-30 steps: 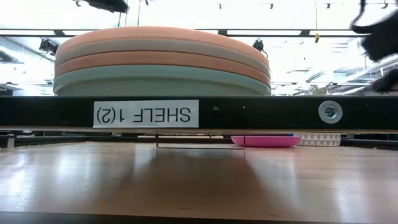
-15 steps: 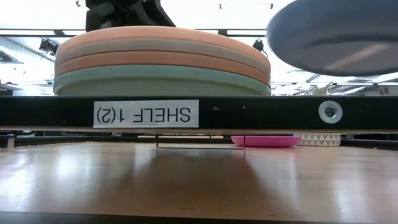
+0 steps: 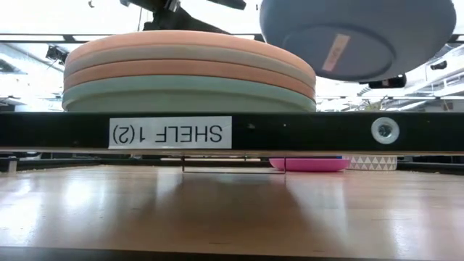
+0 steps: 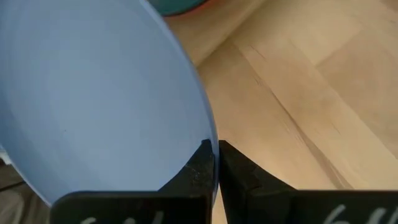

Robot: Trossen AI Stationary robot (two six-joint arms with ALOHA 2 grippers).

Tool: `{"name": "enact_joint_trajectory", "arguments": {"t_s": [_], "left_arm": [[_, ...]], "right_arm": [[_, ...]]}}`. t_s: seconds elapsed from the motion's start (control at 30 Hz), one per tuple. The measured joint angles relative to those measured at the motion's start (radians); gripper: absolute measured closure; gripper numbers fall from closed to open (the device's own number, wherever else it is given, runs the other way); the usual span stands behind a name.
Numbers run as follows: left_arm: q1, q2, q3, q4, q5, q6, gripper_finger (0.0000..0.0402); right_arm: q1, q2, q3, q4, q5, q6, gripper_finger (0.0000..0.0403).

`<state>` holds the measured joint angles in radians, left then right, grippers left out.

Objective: Place and stack plates onto a shelf
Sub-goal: Stack the light blue plate on top of the dark blue plate on the shelf

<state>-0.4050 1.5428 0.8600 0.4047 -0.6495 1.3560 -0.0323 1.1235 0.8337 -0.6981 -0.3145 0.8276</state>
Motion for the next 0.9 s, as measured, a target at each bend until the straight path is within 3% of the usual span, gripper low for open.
{"name": "enact_joint_trajectory", "arguments": {"t_s": [0.27,0.57,0.9], "left_arm": [[-0.013,0.045,0.000,0.073,0.070,0.221,0.0169],[-0.002,0.052,0.000,0.163,0.075,0.278,0.0168],[0.010,0.061,0.000,0.130,0.216,0.267,0.0176]], "right_arm": [[-0.005,0.022,0.000,0.064,-0.017,-0.018,0.0385],[-0.011,0.037,0.000,0.080,-0.014,-0.035,0.0385],[-0.030,0.042,0.000,0.174,-0.005,-0.050,0.0384]]}}
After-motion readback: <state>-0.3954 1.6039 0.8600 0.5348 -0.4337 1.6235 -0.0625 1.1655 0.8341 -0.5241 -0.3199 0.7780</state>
